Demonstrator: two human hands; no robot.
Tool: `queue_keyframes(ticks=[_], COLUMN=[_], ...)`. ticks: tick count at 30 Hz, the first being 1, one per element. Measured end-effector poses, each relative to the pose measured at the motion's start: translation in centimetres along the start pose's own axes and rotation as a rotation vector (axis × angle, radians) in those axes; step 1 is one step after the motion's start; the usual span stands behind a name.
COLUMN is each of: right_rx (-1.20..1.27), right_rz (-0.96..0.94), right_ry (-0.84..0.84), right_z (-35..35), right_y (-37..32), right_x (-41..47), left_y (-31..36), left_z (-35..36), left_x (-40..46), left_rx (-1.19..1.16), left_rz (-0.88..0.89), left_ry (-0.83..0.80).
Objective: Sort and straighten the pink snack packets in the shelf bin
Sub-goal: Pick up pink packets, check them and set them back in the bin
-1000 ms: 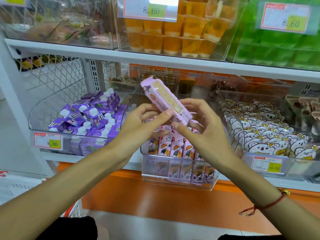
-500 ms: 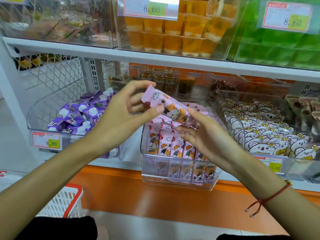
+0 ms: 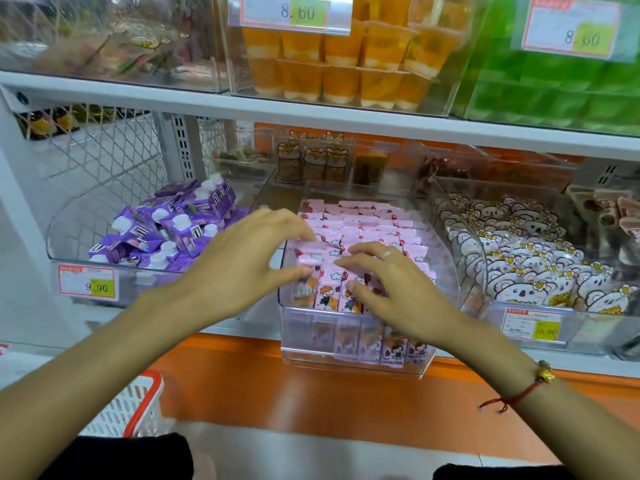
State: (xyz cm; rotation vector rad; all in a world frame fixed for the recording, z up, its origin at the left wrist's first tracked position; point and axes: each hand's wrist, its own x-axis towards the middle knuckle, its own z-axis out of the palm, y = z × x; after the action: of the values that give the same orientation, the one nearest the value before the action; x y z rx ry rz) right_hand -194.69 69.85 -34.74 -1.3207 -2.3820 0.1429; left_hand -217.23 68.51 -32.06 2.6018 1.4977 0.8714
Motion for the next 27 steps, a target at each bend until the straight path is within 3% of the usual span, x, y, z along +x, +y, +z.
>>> queue_keyframes(ticks=[2,5,8,11,15,18,20,23,27], right_rx=[0.003,0.032,0.061,0.038,-0.018,0.076,0.174,0.104,-0.085], right_rz=[-0.011,-0.025,-0.071,-0.1,-0.072,-0.086,-0.039,0.101,0.156], right_ry=[0.019,0.118,0.16,0.067,-0.041,-0.082,0.04,0.25,0.06], right_z=[0.0,0.2,0.6,1.3,1.2,0.5,0.0,-1.0,-0.7], right_y=[0.0,-0.7,-2.1,-3.0,-2.9,-3.0,-2.5,-0.4,3.2], right_x=[0.0,0.1,0.9,1.9,2.2,2.3,3.2,6.3,11.5], left_y=[0.2,0.5,0.6,0.3,-0.3,-0.3,-0.4,-0.8,-1.1], left_z=[1.0,2.2,2.6,2.3,2.1,2.9,3.4,3.7,4.3], left_x=[0.1,0.1,-0.3,-0.5,-0.3,-0.5,-0.8,-0.7,0.3], left_rx=[0.153,0.16,-0.018,-0.271,-0.322,-0.465,-0.532,-0.568,-0.619], left_rz=[0.003,-0.017,-0.086,-0.227,-0.413,-0.475,-0.481,-0.478,-0.492], left_ry=[-0.015,0.018,0.116,0.248,0.158,0.101,0.104,0.154,0.227])
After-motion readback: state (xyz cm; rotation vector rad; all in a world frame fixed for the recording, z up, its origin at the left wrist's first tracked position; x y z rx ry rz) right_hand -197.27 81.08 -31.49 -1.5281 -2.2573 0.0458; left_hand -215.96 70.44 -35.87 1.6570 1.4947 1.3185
